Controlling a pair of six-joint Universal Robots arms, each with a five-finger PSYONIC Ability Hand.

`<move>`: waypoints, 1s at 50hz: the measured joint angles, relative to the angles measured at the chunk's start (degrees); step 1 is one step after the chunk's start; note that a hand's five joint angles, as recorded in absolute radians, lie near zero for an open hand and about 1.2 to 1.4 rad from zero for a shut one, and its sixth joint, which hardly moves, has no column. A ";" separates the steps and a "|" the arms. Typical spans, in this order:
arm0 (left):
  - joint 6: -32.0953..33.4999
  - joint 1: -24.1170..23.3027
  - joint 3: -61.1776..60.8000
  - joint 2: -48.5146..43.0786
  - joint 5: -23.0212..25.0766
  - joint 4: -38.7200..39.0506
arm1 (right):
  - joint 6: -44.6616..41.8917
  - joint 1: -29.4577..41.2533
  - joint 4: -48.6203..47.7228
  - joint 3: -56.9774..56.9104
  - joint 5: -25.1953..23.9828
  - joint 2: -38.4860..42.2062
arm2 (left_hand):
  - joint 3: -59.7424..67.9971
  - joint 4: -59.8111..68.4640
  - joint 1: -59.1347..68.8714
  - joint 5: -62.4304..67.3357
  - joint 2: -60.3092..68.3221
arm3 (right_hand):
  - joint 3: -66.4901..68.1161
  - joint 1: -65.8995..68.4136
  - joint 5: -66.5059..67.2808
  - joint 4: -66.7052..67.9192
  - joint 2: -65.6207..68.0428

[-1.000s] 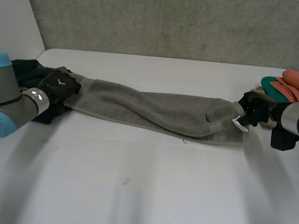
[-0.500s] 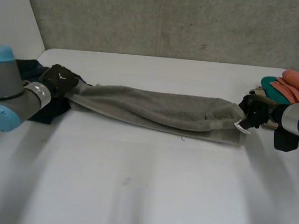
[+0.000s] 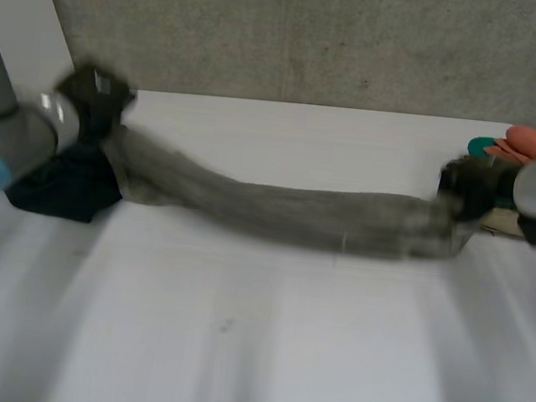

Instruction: Fold the laundry.

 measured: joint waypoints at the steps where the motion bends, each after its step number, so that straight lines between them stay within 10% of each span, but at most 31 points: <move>1: -3.13 -0.60 4.10 0.08 -0.60 2.43 | 3.77 0.13 -4.23 -2.52 0.98 0.11 | 0.00 0.05 0.00 0.00 0.00 | 0.11 0.00 0.00 0.01 0.00; 14: -24.67 -3.25 19.22 2.48 -9.16 26.98 | 29.42 -1.10 -43.91 -3.87 10.27 -6.65 | 0.03 0.14 0.00 0.00 0.00 | 0.19 0.00 0.05 0.11 0.00; 37: -18.79 -2.00 -31.38 4.95 0.33 26.50 | 16.39 -4.68 -0.65 2.95 -2.98 7.17 | 0.16 0.18 0.00 0.00 0.08 | 0.19 0.00 0.22 0.11 0.00; 45: -16.85 -2.24 -33.00 6.59 1.10 25.87 | 11.53 -4.82 0.28 5.41 0.68 6.46 | 0.16 0.18 0.00 0.00 0.09 | -48.24 -45.25 -48.53 -48.24 -47.89; 50: -17.60 -1.78 -32.88 8.81 1.20 25.23 | 7.97 -4.39 -6.19 11.96 3.02 -0.16 | 0.16 0.18 0.00 0.00 0.08 | -56.01 -51.81 -55.10 -56.10 -55.34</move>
